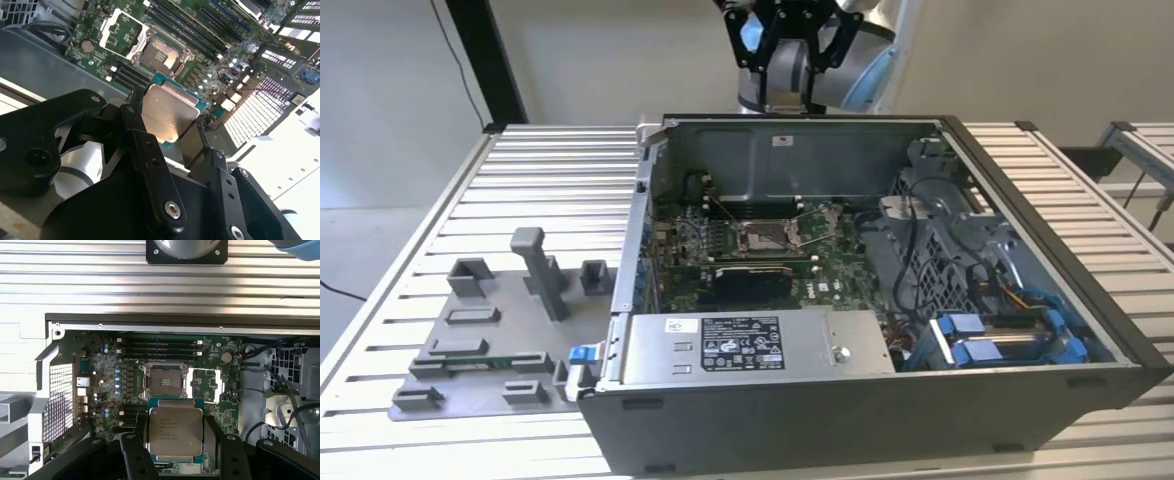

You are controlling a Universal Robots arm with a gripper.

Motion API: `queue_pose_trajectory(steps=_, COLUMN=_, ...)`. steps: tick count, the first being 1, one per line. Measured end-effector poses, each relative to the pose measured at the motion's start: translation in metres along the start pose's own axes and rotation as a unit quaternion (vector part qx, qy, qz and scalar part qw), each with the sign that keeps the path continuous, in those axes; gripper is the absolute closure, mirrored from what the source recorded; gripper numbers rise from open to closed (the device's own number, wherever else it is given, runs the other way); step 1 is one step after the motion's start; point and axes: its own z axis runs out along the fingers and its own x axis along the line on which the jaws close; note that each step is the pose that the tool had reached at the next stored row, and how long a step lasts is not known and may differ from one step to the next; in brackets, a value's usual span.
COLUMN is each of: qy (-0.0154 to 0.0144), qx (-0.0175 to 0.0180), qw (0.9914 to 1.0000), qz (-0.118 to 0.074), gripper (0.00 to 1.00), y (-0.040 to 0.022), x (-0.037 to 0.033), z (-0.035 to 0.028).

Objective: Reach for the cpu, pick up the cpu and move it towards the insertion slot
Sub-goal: 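Pick up the cpu and move it towards the insertion slot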

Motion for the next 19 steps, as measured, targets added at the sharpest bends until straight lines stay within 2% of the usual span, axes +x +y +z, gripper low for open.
queue_pose_trajectory(steps=7, qy=0.0, qx=0.0006, qw=1.0, qz=0.0, gripper=1.0, y=0.0047, x=-0.0046, z=0.0017)
queue_pose_trajectory(steps=15, qy=-0.0002, qx=0.0006, qw=1.0, qz=0.0, gripper=1.0, y=0.0229, x=-0.0055, z=0.0064)
queue_pose_trajectory(steps=19, qy=-0.0001, qx=0.0007, qw=1.0, qz=0.0, gripper=1.0, y=0.0268, x=-0.006, z=0.0071)
